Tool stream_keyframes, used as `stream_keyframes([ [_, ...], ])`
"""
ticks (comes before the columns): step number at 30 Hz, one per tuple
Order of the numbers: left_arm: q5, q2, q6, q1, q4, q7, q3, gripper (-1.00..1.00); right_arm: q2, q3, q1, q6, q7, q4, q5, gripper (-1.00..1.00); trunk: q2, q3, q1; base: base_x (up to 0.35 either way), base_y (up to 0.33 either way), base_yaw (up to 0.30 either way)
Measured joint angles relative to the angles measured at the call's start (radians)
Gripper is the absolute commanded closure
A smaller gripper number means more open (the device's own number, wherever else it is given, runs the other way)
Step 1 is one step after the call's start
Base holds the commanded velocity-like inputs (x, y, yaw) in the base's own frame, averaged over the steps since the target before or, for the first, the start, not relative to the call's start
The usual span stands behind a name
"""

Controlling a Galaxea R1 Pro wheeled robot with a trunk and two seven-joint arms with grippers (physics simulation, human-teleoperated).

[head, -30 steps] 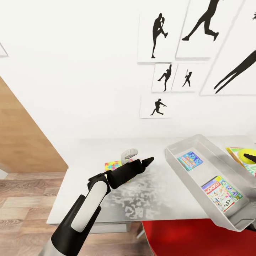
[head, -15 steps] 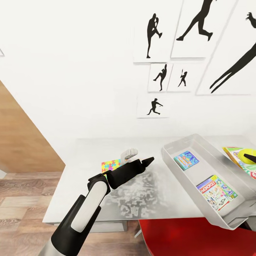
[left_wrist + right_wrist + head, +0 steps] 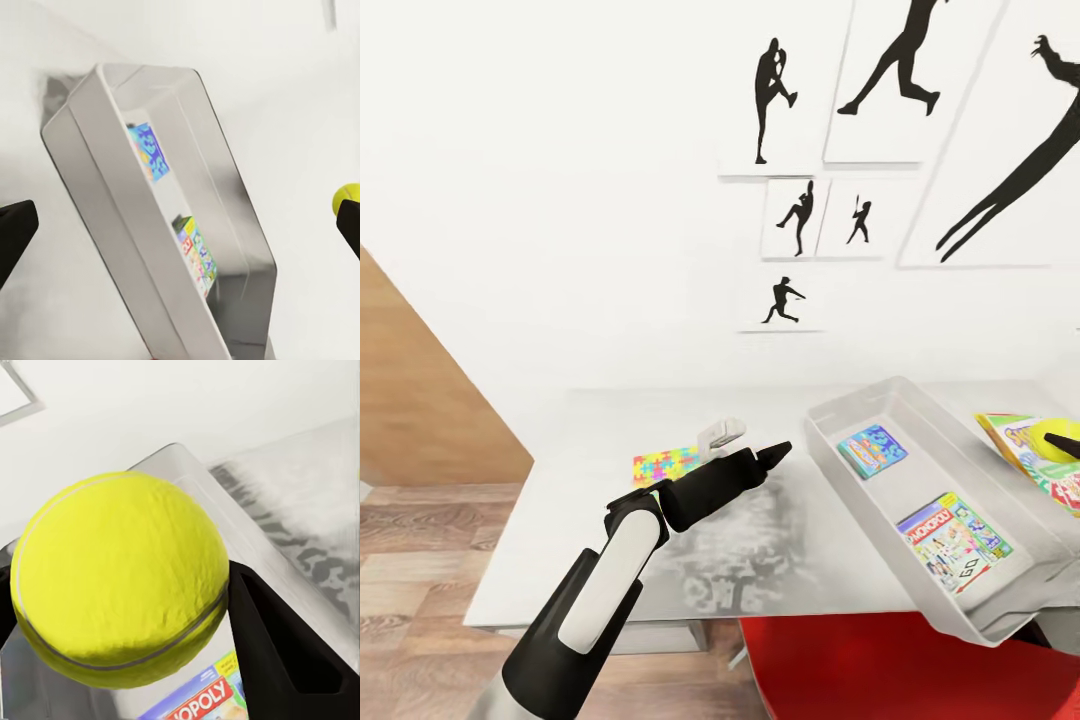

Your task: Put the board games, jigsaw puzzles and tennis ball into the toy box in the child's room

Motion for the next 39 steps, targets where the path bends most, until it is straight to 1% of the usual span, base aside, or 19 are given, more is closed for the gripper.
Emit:
stream_keyframes([
  [4, 0.0, 0.0, 0.0, 0.0, 0.0, 0.0, 0.0, -1.0, 0.007, 0.002, 0.002, 0.0, 0.001, 0.0, -0.001, 1.0, 0.0, 0.0, 0.0, 0.0, -0.071, 0.0],
  [6, 0.0, 0.0, 0.0, 0.0, 0.0, 0.0, 0.0, -1.0, 0.021, 0.005, 0.0, -0.002, 0.001, 0.001, -0.001, 1.0, 0.0, 0.0, 0.0, 0.0, -0.039, 0.0],
  [7, 0.0, 0.0, 0.0, 0.0, 0.0, 0.0, 0.0, -1.0, 0.021, 0.005, 0.0, -0.002, 0.001, 0.001, -0.001, 1.0, 0.0, 0.0, 0.0, 0.0, -0.032, 0.0],
  [8, 0.0, 0.0, 0.0, 0.0, 0.0, 0.0, 0.0, -1.0, 0.032, 0.009, -0.001, -0.004, -0.001, 0.001, 0.0, 1.0, 0.0, 0.0, 0.0, 0.0, -0.025, 0.0],
  [11, 0.0, 0.0, 0.0, 0.0, 0.0, 0.0, 0.0, -1.0, 0.064, 0.041, -0.005, -0.006, -0.009, 0.002, 0.006, 1.0, 0.0, 0.0, 0.0, 0.0, -0.016, 0.0],
  [13, 0.0, 0.0, 0.0, 0.0, 0.0, 0.001, 0.0, -1.0, 0.078, 0.067, -0.008, -0.006, -0.022, 0.005, 0.01, 1.0, 0.0, 0.0, 0.0, 0.0, -0.01, 0.0],
  [14, 0.0, 0.0, 0.0, 0.0, 0.0, 0.001, 0.0, -1.0, 0.078, 0.068, -0.008, -0.006, -0.022, 0.005, 0.01, 1.0, 0.0, 0.0, 0.0, 0.0, -0.008, 0.0],
  [15, 0.0, 0.0, 0.0, 0.0, 0.0, 0.001, 0.0, -1.0, 0.084, 0.079, -0.008, -0.005, -0.032, 0.006, 0.011, 1.0, 0.0, 0.0, 0.0, 0.0, -0.007, 0.0],
  [17, 0.0, 0.0, 0.0, 0.0, 0.0, 0.001, 0.0, -1.0, 0.094, 0.103, -0.012, -0.004, -0.064, 0.009, 0.013, 1.0, 0.0, 0.0, 0.0, 0.0, -0.005, 0.0],
  [18, 0.0, 0.0, 0.0, 0.0, 0.0, 0.001, 0.0, -1.0, 0.094, 0.103, -0.012, -0.004, -0.064, 0.009, 0.013, 1.0, 0.0, 0.0, 0.0, 0.0, -0.004, 0.0],
  [20, 0.0, 0.0, 0.0, 0.0, 0.0, 0.001, 0.001, -1.0, 0.105, 0.134, -0.019, -0.002, -0.109, 0.015, 0.013, 1.0, 0.0, 0.0, 0.0, 0.0, -0.003, 0.0],
  [21, 0.0, 0.001, 0.0, 0.0, 0.0, 0.001, 0.002, -1.0, 0.124, 0.172, -0.032, 0.0, -0.161, 0.03, 0.011, 1.0, 0.0, 0.0, 0.0, 0.0, -0.002, 0.0],
  [22, 0.0, 0.001, 0.0, 0.0, 0.0, 0.001, 0.003, -1.0, 0.136, 0.196, -0.042, 0.001, -0.19, 0.039, 0.011, 1.0, 0.0, 0.0, 0.0, 0.0, -0.001, 0.0],
  [23, 0.0, 0.001, 0.0, 0.0, 0.0, 0.001, 0.005, -1.0, 0.162, 0.237, -0.063, 0.003, -0.242, 0.056, 0.008, 1.0, 0.0, 0.0, 0.0, 0.0, 0.0, 0.0],
  [25, 0.0, 0.002, 0.0, 0.001, 0.0, 0.001, 0.006, -1.0, 0.186, 0.277, -0.086, 0.003, -0.291, 0.076, 0.01, 1.0, 0.0, 0.0, 0.0, 0.0, 0.0, 0.0],
  [26, 0.0, 0.002, 0.0, 0.001, 0.0, 0.001, 0.007, -1.0, 0.186, 0.278, -0.086, 0.002, -0.292, 0.077, 0.011, 1.0, 0.0, 0.0, 0.0, 0.0, 0.0, 0.0],
  [30, 0.0, 0.003, 0.0, 0.002, 0.0, 0.001, 0.008, -1.0, 0.215, 0.332, -0.119, 0.004, -0.365, 0.13, 0.01, 1.0, 0.0, 0.0, 0.0, 0.0, 0.0, 0.0],
  [35, 0.0, 0.003, 0.0, 0.003, 0.0, 0.001, 0.009, -1.0, 0.226, 0.359, -0.149, 0.003, -0.4, 0.188, 0.011, 1.0, 0.0, 0.0, 0.0, 0.0, 0.0, 0.0],
  [39, 0.0, 0.004, 0.0, 0.003, 0.0, 0.001, 0.009, -1.0, 0.23, 0.369, -0.169, 0.0, -0.413, 0.239, 0.014, 1.0, 0.0, 0.0, 0.0, 0.0, 0.0, 0.0],
])
